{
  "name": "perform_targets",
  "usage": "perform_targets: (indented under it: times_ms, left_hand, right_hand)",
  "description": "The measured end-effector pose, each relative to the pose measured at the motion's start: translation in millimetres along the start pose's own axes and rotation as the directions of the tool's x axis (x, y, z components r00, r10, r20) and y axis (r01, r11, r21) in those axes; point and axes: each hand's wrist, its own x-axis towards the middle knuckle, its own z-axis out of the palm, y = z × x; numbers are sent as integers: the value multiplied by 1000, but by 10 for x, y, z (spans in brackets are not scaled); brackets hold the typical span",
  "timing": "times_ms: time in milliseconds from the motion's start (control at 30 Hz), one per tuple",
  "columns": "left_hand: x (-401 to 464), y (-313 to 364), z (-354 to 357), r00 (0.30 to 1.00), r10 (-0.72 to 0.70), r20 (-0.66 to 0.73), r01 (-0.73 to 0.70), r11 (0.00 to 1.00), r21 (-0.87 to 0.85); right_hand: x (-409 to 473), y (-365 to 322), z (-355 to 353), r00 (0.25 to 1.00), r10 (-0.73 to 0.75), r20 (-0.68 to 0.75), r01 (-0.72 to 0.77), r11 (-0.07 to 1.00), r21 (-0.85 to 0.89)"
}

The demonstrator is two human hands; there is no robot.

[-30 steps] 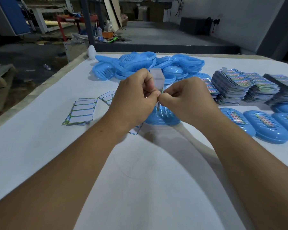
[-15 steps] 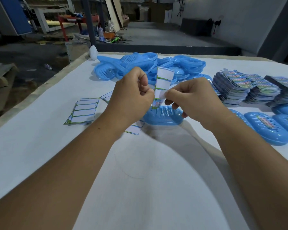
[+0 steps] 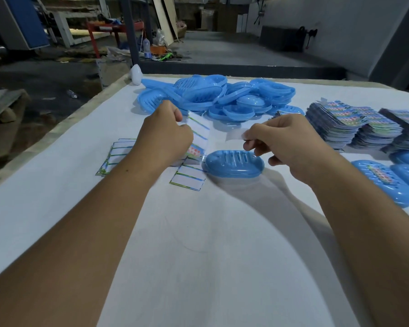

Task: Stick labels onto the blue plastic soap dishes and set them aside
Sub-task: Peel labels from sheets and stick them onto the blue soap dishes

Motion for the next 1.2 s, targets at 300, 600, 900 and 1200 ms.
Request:
perform_targets:
  times_ms: [300,600,900,1200]
  left_hand:
    - [-60,-74,-106,994,-70,84,2,779,627]
    - [-177,105,6,999,7,46,-7,1000,6]
    - [-339,264,197,969,82,232,10,929,-371]
    - [-366,270,194,957,57,286,59,923,-381]
  right_hand:
    - [-14,6,46,1000,9,20,-8,999,-36]
    - [-23,34,120,996,-82,-42,78,993,-90]
    - [-8,57,152,980,-184,-79,172,975,-143]
    - [-26,38,129,980,-195,-43,188,972,-142]
